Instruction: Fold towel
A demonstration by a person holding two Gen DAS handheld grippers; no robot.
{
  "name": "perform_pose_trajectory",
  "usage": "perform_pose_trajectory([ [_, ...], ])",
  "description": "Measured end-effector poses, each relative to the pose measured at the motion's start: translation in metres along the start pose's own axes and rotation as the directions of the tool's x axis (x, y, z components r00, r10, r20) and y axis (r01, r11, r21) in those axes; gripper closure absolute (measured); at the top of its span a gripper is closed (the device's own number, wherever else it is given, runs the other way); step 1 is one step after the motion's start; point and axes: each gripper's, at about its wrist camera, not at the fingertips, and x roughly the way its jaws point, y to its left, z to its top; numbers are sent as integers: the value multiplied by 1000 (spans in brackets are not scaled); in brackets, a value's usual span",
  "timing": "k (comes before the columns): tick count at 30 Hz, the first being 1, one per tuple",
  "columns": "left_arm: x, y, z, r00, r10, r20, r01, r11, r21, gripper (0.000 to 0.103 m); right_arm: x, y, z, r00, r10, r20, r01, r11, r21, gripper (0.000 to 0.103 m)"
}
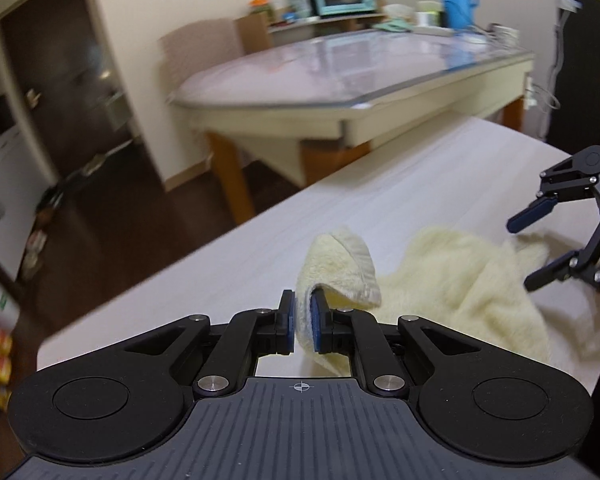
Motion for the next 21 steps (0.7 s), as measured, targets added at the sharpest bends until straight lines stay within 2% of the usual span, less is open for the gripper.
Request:
perform_pose_trajectory([
  [2,-1,10,-7,1000,6,-9,-6,1000,-28,94,3,-3,-1,1000,13,-13,-13,1000,11,44],
  [4,-2,20,-18,1000,23,-20,-25,998,-61,94,3,-4,-1,1000,21,-11,-21,1000,17,66],
  [5,-2,23,-21,999,27,-22,-29,997,-76,94,0,-4,-1,1000,25,-3,-25,999,19,81],
  [6,-2,26,-25,999,31,-24,-33,995,-90,94,-3,-2,-1,1000,25,5,-25,1000,13,86],
  [10,-3,38,-38,999,41,-36,-46,990,-135,94,-20,19,-4,999,30,27,-29,999,-44,89],
  [13,-6,39,-39,999,41,-32,-45,990,-136,94,-34,40,-9,998,62,12,-61,995,-79,89],
  [17,-4,36,-38,998,45,-37,-49,992,-113,94,-41,67,-24,993,100,-67,-108,987,-122,89],
  [21,-1,32,-38,997,52,-49,-57,994,-90,92,-41,75,-37,985,118,-127,-134,983,-123,88],
])
